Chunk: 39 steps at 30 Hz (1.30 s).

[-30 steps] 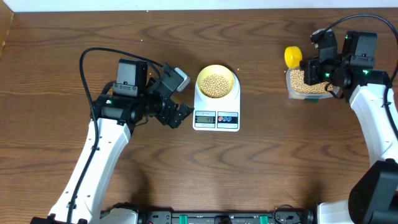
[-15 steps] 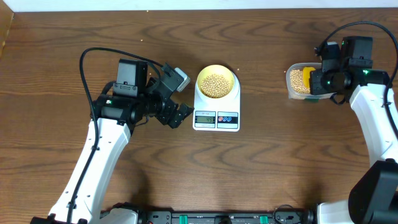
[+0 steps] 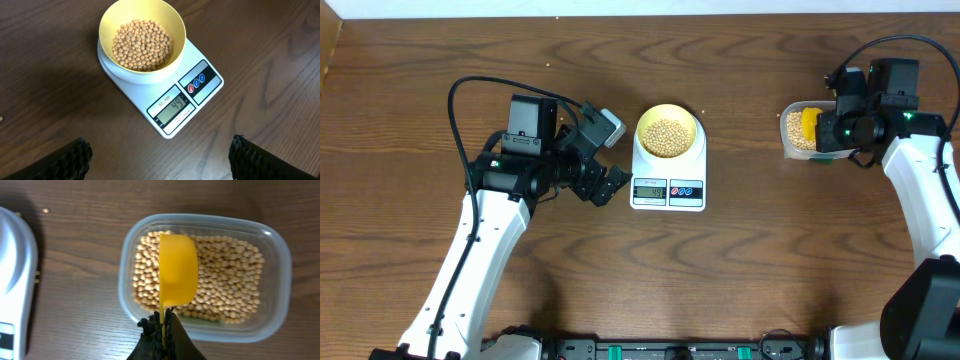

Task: Scoop item into bowl and weigh 50g on scale
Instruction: 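Drag the scoop through the soybeans in the tub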

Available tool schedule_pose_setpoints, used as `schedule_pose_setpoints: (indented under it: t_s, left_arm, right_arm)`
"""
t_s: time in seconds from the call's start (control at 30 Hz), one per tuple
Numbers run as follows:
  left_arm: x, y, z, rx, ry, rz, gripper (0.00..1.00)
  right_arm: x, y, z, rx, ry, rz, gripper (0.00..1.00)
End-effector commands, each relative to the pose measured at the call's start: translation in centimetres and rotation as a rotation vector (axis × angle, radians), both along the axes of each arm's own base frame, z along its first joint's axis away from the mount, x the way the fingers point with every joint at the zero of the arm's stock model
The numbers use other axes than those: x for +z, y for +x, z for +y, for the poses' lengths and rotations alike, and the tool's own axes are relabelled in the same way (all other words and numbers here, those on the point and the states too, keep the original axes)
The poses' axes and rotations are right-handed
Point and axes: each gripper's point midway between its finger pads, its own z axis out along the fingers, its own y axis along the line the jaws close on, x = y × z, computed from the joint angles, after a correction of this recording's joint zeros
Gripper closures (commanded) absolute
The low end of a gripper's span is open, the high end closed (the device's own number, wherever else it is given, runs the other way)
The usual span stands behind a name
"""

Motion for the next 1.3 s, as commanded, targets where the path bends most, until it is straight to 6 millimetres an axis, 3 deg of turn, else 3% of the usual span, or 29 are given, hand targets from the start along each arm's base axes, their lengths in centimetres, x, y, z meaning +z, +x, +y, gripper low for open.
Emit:
schedule_pose_setpoints:
  t_s: [0.0,0.33,0.5,0.73,0.87,1.0,1.13,1.27]
  left_arm:
    - [0.8,0.0,-0.1,-0.017,-0.008,-0.027,0.10]
    - [0.8,0.0,-0.1,-0.017,-0.008,-0.027,0.10]
    - [0.8,0.0,-0.1,-0.017,-0.008,-0.027,0.10]
    - [0.8,0.0,-0.1,-0.017,-0.008,-0.027,0.10]
    - [0.8,0.0,-0.1,-0.017,-0.008,-0.027,0.10]
    - [0.8,0.0,-0.1,-0.017,-0.008,-0.027,0.10]
    - [0.8,0.0,-0.1,-0.017,-0.008,-0.027,0.10]
    - [0.8,0.0,-0.1,-0.017,-0.008,-0.027,0.10]
  right_arm:
    - [0.0,-0.2,1.1,0.020,0.069,0.004,0.99]
    - [0.7,-0.3,3.6,0.091,0.199,-0.008,0.99]
    - [0.4,-0.2,2.6,0.068,0.140,-0.008,0.99]
    - [0.6,-0.3,3.3,0.091,0.181,-0.010,0.99]
    - [0.0,-0.9,2.6,0.099,0.124,0.016,0.99]
    - [-0.8,-1.2,-0.1,0.030,-0.019,0.050,0.99]
    - [-0.7,-1.2,0.5,0.066,-0.006,0.043,0.99]
    - [-0.3,-1.2,2.4,0.119,0.095,0.029,0.99]
